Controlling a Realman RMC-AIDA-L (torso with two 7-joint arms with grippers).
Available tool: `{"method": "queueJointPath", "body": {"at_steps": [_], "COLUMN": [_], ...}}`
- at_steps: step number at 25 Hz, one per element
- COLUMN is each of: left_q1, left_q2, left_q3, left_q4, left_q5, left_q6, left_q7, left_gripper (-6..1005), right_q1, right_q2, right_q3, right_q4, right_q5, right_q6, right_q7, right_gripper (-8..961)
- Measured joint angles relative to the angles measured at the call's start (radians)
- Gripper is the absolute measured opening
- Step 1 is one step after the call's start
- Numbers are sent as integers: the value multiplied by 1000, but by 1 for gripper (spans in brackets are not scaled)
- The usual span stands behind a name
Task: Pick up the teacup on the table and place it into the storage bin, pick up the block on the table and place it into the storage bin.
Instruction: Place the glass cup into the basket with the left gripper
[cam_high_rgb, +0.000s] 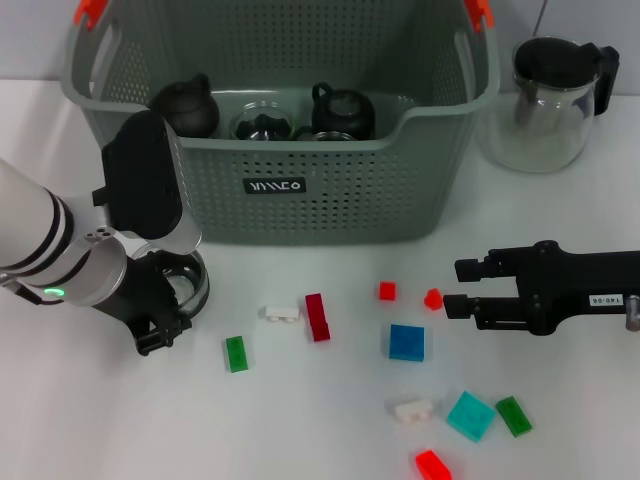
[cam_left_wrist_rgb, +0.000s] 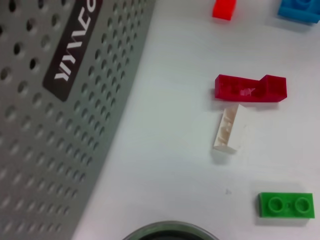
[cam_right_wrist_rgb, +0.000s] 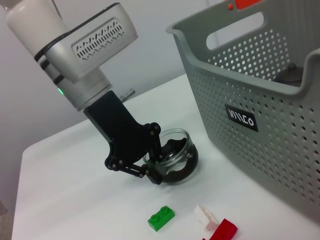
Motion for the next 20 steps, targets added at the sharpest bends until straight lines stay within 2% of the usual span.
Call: {"method": "queueJointPath", "body": {"at_steps": [7,10,14,17,20], "left_q1": [0,-10,-45,-111,-203], "left_q2": [0,5,8,14,34], "left_q3": [-30,-97,-186,-271,-330], "left_q4": [66,153,213,201,164], "left_q5": [-72,-228,-469,-719,-845], "left_q6": [96,249,374,444,437], "left_q7": [-28,-97,-232,-337,-384], "left_gripper": [56,39,40,41,41], "right_q1": [-5,-6,-13,-15,-17], "right_q2": [-3,-4,-6,-6,-5], "right_q3": [0,0,0,0,1], "right_q4": [0,0,0,0,0], "right_q5": [0,0,0,0,0], "right_q6": [0,0,0,1,2], "right_q7": [0,1,5,6,4], "right_gripper": [616,616,616,616,616]}}
